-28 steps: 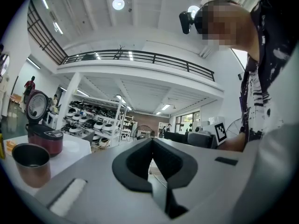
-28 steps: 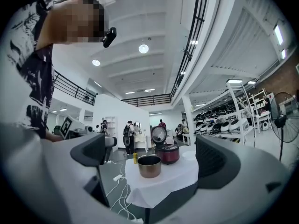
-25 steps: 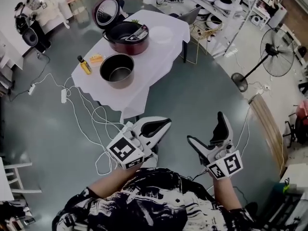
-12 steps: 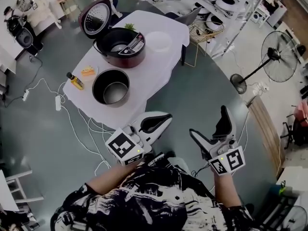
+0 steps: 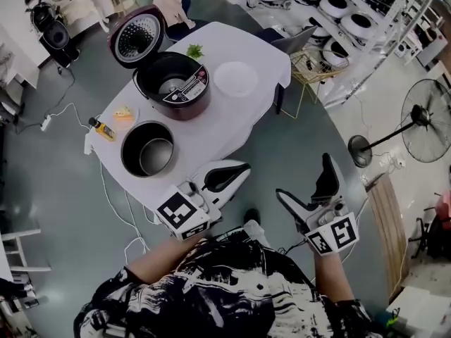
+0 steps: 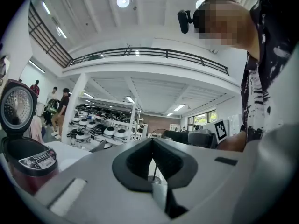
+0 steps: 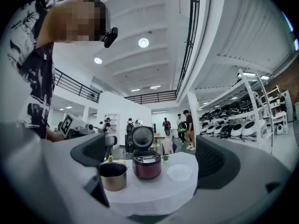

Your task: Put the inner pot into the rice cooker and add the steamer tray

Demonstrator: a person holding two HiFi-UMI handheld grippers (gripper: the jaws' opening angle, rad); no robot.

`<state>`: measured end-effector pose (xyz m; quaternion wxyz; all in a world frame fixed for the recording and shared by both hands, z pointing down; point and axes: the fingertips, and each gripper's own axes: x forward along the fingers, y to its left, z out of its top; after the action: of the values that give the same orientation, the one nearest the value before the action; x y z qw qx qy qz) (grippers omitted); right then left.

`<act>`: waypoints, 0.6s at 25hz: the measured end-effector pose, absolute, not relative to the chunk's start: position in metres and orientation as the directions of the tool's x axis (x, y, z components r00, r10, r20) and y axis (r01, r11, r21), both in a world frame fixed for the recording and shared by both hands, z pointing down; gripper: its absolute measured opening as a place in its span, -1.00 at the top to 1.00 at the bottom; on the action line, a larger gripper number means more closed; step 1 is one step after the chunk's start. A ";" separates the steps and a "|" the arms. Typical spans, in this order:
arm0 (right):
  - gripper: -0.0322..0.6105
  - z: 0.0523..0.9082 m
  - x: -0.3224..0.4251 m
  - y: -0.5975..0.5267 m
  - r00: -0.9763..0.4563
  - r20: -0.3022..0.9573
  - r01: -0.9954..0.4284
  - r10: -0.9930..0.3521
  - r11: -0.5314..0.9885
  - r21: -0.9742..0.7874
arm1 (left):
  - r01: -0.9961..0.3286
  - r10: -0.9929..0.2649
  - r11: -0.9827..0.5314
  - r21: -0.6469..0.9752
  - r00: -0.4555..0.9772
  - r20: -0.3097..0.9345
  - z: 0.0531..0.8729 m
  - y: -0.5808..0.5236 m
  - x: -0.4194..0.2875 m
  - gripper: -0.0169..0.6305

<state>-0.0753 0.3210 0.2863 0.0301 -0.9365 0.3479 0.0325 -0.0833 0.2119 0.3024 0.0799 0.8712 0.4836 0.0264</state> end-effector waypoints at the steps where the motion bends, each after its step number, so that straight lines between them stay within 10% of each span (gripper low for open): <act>1: -0.82 0.285 -0.062 0.328 0.742 -0.077 -0.669 -0.666 -0.742 -0.030 | 0.831 0.839 -0.531 0.165 0.543 -0.033 0.300 0.220 -0.071 0.93; 15: -0.82 0.277 0.094 0.247 0.304 -0.024 -0.953 -0.952 -0.304 0.012 | 0.487 0.494 -0.855 0.179 0.870 -0.009 0.300 0.153 0.034 0.93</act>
<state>0.0940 0.2468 0.2766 0.0023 -0.8074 0.5898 0.0134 0.0336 0.1527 0.3003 0.0879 0.9628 0.2548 0.0184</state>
